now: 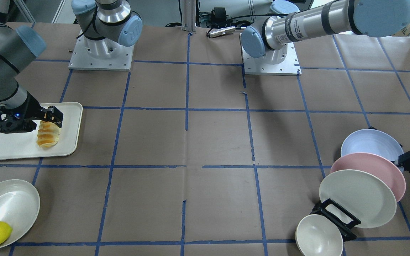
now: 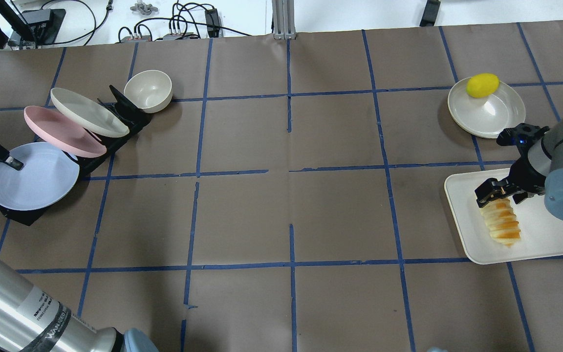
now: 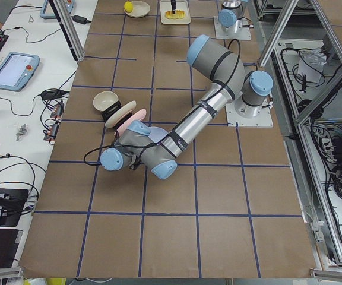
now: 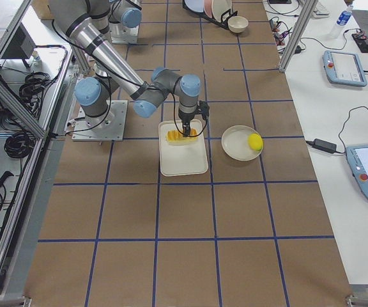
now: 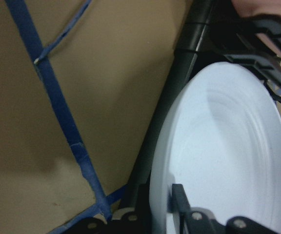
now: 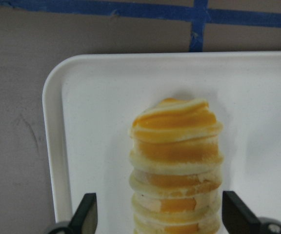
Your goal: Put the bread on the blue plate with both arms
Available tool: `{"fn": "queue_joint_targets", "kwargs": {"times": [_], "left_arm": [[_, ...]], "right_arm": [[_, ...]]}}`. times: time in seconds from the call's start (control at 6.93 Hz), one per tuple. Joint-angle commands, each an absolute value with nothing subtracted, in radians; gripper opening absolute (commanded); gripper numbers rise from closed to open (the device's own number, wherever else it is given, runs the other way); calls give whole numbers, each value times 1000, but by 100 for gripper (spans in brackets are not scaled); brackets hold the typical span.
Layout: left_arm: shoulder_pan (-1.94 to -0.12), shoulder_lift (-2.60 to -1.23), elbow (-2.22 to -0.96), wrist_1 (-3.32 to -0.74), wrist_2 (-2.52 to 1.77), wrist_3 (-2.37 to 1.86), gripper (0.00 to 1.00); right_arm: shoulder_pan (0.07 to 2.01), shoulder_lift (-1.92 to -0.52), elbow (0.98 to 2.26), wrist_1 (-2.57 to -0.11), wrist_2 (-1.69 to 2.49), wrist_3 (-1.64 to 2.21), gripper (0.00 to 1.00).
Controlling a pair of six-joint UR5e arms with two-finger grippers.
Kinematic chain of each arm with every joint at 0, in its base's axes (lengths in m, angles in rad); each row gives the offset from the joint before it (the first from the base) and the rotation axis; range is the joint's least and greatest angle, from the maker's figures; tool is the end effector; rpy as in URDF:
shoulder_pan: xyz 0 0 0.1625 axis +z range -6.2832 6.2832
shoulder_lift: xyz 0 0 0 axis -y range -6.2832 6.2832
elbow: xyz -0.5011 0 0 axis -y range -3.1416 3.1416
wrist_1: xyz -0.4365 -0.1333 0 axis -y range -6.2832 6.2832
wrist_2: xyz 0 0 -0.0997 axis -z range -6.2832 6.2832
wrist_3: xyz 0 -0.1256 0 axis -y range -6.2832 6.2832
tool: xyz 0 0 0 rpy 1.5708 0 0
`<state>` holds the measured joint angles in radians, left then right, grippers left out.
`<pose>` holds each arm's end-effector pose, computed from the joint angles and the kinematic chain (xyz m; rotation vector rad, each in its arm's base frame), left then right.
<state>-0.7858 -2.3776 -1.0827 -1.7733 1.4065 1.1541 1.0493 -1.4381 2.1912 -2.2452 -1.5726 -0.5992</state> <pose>0.4574 -0.6754 0.2153 -0.4231 -2.5791 -0.2167 -0.1209 -0.4775 0.2276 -0.1205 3.0972 0.1048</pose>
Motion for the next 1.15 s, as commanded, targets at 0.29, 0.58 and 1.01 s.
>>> {"fn": "queue_joint_targets", "kwargs": {"times": [0.29,0.58,1.01], "left_arm": [[-769,-2294,-1060,-1841,1414,1161,13],[-740,-2246,-1061,-1890,1417,1166,13],[-733,-2105,-1080,-2011,1437,1167,13]], "right_arm": [[1014,-1413,2215,-2253,-1600,-617,90],[1014,-1396,2223,-2253,-1600,-617,85],[1014,-1396,2220,-2252,-1628,-681,10]]}}
